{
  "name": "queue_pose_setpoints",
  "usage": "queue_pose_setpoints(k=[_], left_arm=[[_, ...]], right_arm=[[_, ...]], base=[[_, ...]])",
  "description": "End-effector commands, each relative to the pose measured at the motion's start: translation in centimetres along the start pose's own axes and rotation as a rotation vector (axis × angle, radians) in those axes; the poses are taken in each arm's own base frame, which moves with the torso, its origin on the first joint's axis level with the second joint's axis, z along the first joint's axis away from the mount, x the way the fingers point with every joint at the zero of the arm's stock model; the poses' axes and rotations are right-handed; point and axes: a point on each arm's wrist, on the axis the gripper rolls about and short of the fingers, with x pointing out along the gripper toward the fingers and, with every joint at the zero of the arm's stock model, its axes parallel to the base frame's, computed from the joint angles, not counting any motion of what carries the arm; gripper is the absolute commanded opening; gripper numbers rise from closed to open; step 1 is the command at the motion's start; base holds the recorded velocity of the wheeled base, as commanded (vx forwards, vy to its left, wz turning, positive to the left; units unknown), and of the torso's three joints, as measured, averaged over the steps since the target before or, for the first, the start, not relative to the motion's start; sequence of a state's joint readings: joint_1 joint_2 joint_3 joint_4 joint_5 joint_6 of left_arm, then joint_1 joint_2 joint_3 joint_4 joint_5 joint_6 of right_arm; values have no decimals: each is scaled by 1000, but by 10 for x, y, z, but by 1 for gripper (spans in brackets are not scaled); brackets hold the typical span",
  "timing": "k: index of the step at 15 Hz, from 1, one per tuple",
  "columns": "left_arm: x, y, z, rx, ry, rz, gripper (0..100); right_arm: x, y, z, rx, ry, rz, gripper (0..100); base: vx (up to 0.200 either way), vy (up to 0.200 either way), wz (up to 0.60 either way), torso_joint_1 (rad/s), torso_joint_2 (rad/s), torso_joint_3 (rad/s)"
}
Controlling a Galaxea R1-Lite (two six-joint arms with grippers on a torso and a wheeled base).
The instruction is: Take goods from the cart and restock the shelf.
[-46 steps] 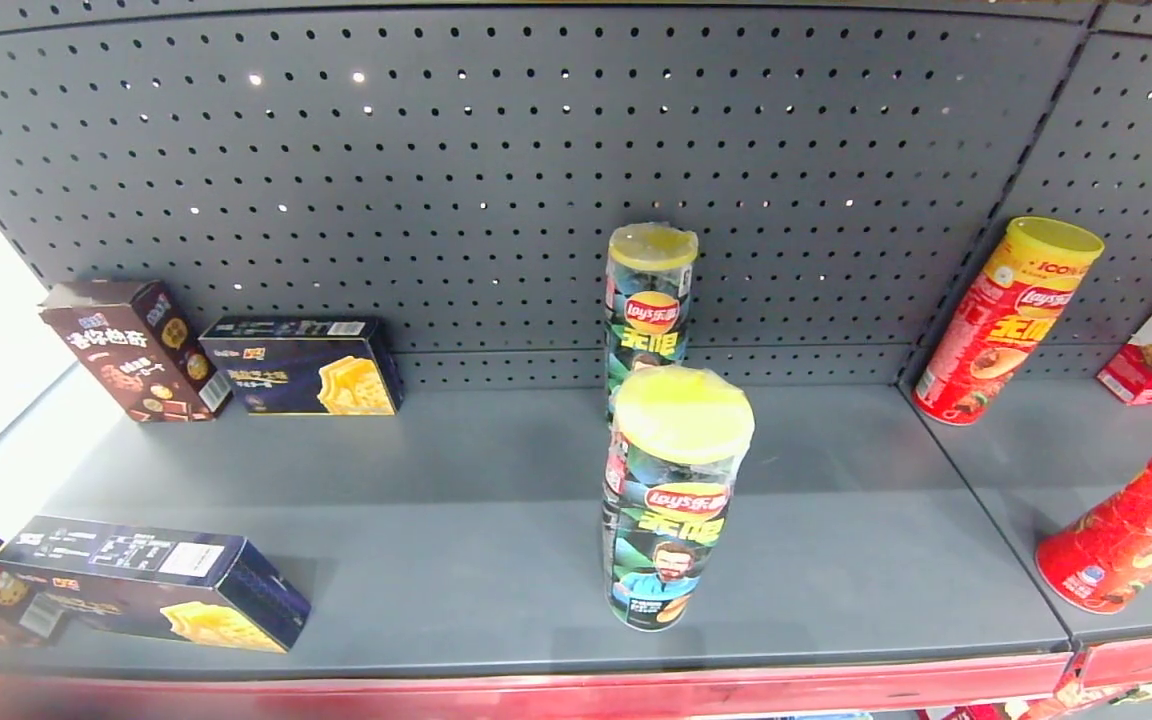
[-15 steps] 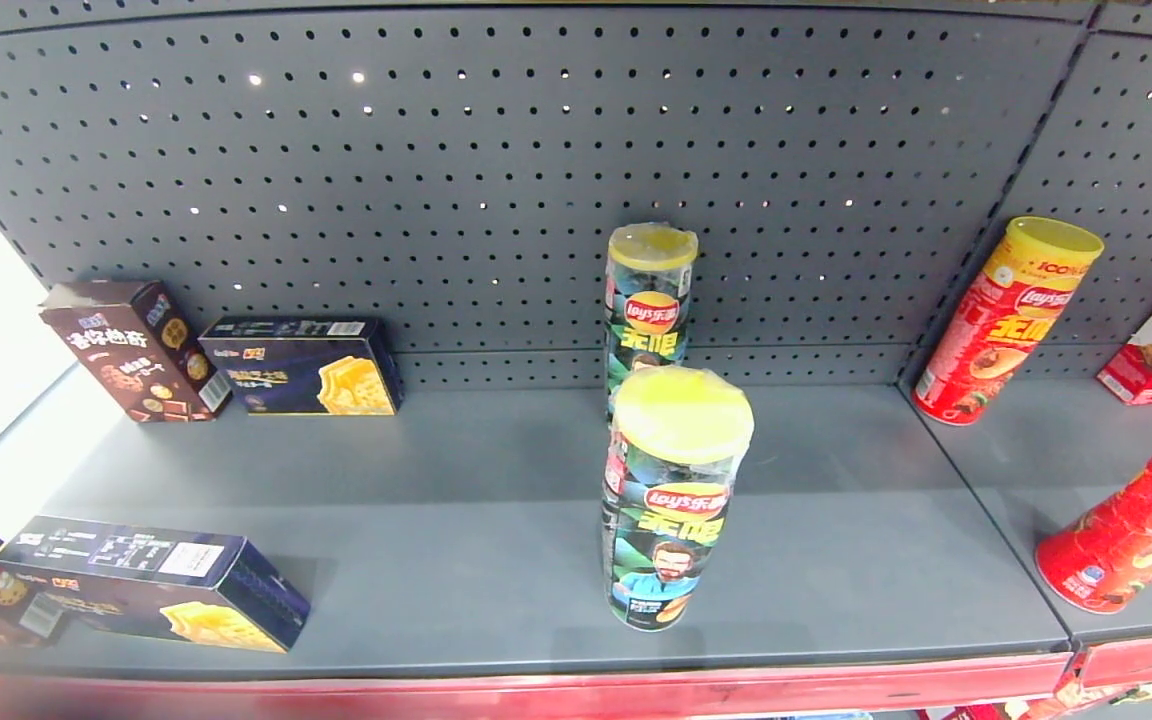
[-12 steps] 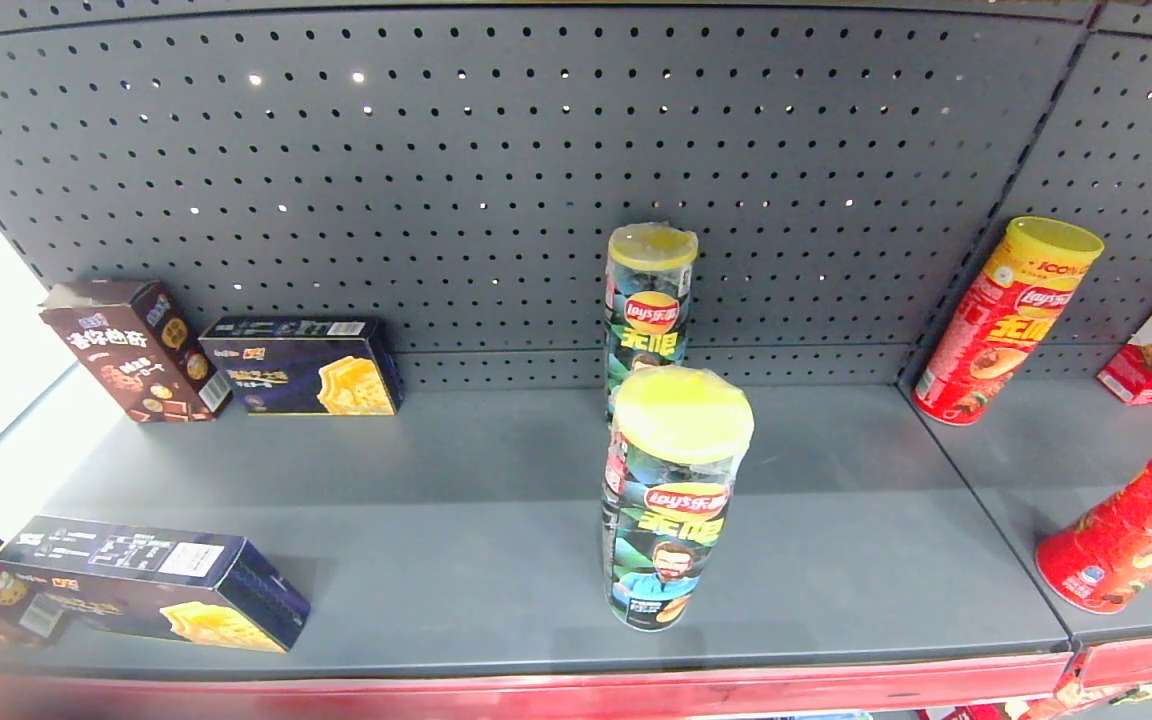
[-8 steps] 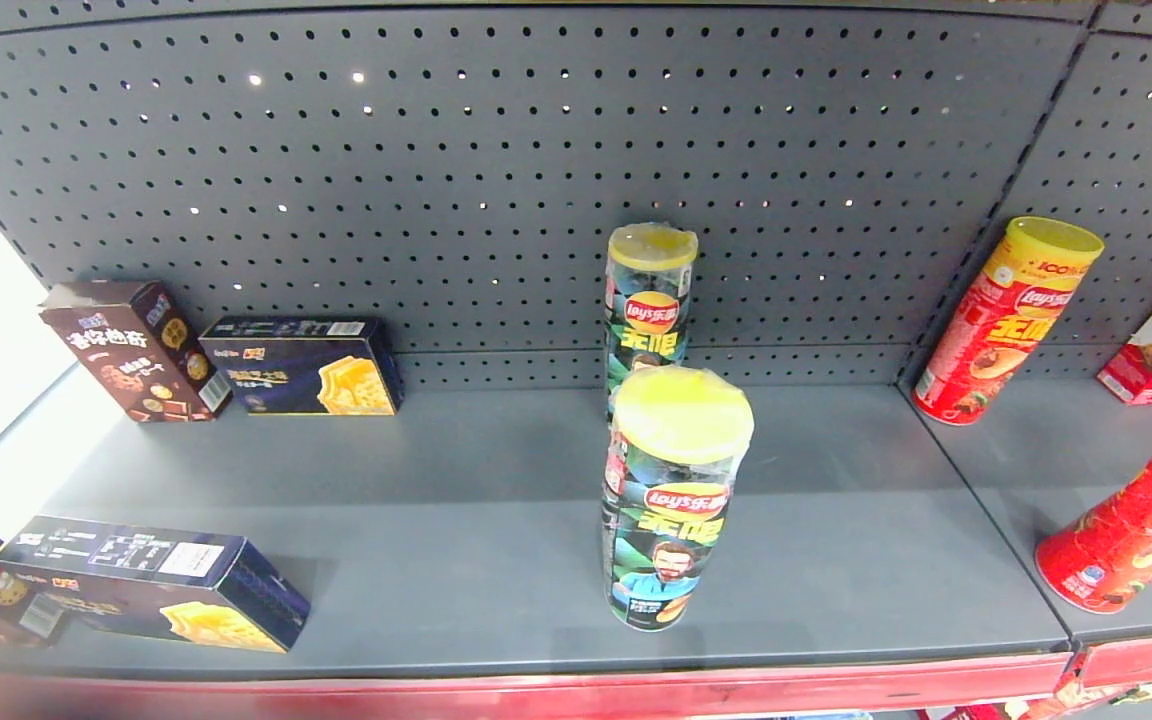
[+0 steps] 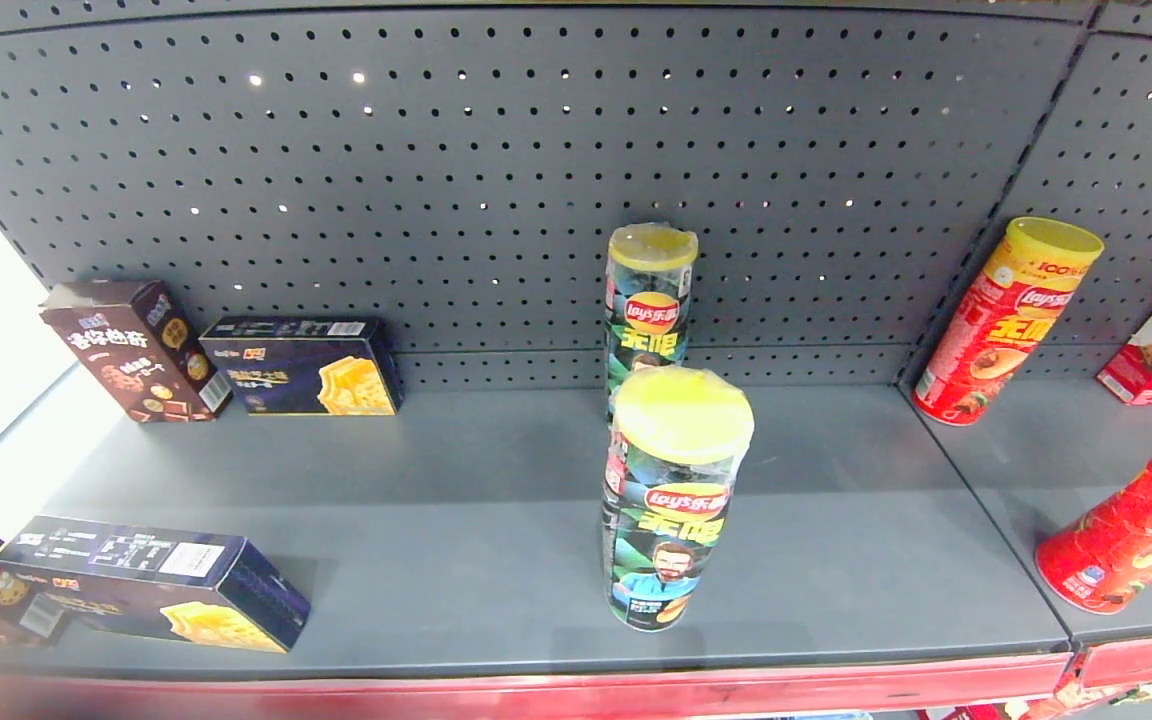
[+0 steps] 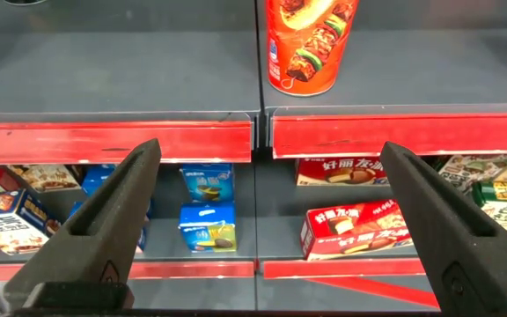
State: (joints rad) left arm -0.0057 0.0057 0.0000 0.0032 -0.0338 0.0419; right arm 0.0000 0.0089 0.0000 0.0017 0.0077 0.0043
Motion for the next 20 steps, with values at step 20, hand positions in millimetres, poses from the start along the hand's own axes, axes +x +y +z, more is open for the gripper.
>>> queue_pose_setpoints(k=[20], left_arm=[[0, 1, 0, -37, -1, 30, 100]], right_arm=[[0, 0, 0, 0, 0, 0, 100]], base=[[-10, -20, 0, 1, 1, 1]])
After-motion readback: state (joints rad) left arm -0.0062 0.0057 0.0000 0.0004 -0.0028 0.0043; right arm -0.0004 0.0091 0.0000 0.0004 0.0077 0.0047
